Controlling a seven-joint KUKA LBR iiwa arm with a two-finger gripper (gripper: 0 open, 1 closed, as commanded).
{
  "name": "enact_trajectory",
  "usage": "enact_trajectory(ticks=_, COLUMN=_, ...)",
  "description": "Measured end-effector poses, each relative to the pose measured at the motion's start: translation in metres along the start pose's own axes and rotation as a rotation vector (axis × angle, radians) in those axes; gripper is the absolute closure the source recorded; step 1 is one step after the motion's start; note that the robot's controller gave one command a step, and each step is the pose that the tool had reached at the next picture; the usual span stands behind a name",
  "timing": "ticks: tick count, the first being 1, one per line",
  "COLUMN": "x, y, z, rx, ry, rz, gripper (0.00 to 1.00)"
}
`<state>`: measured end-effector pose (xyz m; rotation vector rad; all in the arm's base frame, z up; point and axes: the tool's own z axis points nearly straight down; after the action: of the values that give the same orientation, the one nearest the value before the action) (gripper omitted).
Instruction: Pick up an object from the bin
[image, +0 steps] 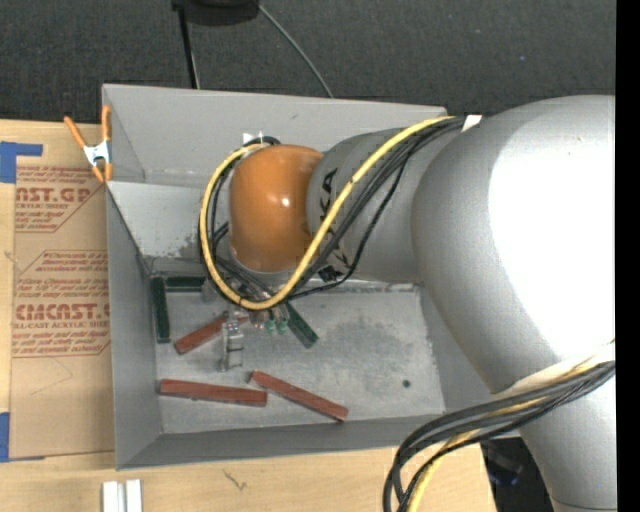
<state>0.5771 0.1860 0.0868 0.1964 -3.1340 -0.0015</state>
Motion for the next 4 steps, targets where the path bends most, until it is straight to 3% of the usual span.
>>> enact_trajectory(ticks=1, x=-0.003, y=0.001, z=-0.009, rx=-0.001, ry=-0.005, rz=0.001, gripper=0.00)
enact_trajectory(ticks=2, x=0.015, y=0.001, z=0.019, rx=0.000, ry=0.000, rz=0.090, gripper=0.00)
enact_trajectory(ticks=3, x=0.013, y=0.005, z=0.017, rx=0.000, ry=-0.004, rz=0.051, gripper=1.00)
enact_trajectory(ticks=4, x=0.013, y=0.005, z=0.017, rx=0.000, ry=-0.004, rz=0.051, gripper=1.00)
